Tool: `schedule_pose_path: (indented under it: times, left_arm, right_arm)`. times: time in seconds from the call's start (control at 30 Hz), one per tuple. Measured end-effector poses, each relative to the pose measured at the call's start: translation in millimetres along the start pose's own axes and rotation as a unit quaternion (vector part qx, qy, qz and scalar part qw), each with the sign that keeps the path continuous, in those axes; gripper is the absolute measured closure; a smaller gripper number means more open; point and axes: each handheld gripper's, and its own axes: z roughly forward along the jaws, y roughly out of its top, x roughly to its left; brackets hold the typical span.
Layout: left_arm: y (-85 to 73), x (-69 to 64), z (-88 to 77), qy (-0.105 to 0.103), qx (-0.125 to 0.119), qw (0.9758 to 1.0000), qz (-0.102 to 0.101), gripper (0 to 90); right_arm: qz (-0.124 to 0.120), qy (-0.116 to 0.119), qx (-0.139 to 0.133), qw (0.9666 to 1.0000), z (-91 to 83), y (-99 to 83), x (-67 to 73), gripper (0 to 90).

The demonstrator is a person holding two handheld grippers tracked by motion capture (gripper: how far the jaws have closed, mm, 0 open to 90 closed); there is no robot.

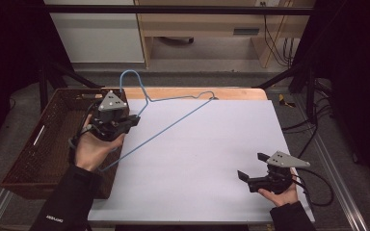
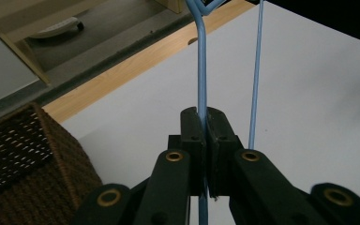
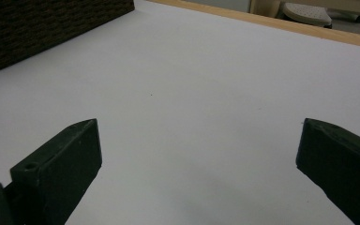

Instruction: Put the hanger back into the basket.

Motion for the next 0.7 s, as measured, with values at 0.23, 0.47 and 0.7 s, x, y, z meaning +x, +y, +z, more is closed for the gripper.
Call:
schedule_pose_path:
  times: [0.23,0.47,0.7]
  left_arm:
    - [-2.5,22.0,-14.5,0.002,-0.003,1.0000,-0.004,87.3]
    - [-9.8,47.3,-31.4,0.026,-0.008,0.9994,-0.023,87.3]
    - [-21.6,65.9,-38.1,0.048,-0.015,0.9978,-0.044,87.3]
  right_arm:
    - [0.002,0.001,-0.002,1.0000,-1.4,0.4,-0.2,0.8]
    - [0.003,-0.002,-0.003,1.0000,-2.5,0.5,-0.8,0.6]
    - [0.002,-0.002,-0.001,1.0000,-1.8,0.0,-1.2,0.6]
